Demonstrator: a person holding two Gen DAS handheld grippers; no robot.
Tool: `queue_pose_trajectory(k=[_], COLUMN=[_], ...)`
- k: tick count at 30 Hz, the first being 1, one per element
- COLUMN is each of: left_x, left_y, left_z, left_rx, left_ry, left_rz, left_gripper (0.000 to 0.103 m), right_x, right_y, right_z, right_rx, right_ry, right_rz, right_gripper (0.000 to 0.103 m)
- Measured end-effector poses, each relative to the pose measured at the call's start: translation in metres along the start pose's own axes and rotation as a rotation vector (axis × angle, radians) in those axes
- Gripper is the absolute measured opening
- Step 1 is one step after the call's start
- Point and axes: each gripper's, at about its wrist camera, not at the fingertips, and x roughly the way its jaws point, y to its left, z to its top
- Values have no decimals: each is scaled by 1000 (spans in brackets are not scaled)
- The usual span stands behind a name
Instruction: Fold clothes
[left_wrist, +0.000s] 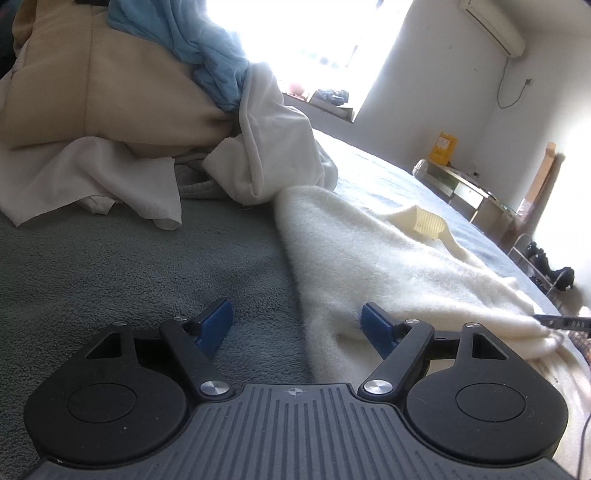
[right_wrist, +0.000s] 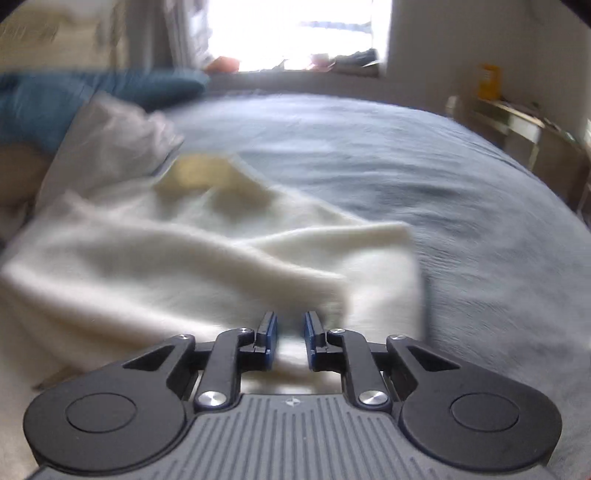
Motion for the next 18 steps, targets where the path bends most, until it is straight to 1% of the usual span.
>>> queue_pose_trajectory(k=[1, 2, 3, 4, 6, 8, 12, 14, 16, 18], left_x=[0, 0, 1, 0, 0, 0, -1, 0, 0, 1], left_y=[0, 0, 0, 0, 0, 1, 2, 3, 1, -1], left_z=[0, 0, 0, 0, 0, 0, 0, 0, 1, 0], left_rx=[0, 0, 1, 0, -4, -9, -13, -14, -3, 9], left_ry=[0, 1, 1, 0, -1, -2, -3, 0, 3, 5], left_rz=[0, 0, 0, 0, -3, -6, -17, -32, -31, -25], left_gripper=[79, 79, 79, 79, 79, 79, 81, 85, 86, 87], right_x=[-4, -9, -15, -23, -41, -54, -62, -58, -52, -45], right_y=[-10, -19, -25, -27, -31, -38, -35, -29, -20, -8], right_z=[0, 1, 1, 0, -1, -3, -5, -5, -4, -2], right_rx=[43, 82, 107, 110, 127, 194, 265, 277, 275, 229], right_ry=[-13, -26, -42, -59, -92, -115, -112, -105, -100, -103], right_rz=[-26, -23, -34, -57, -64, -18, 80, 120, 160, 172], right_gripper=[5, 3, 4, 11, 11, 11, 12, 12, 14, 14])
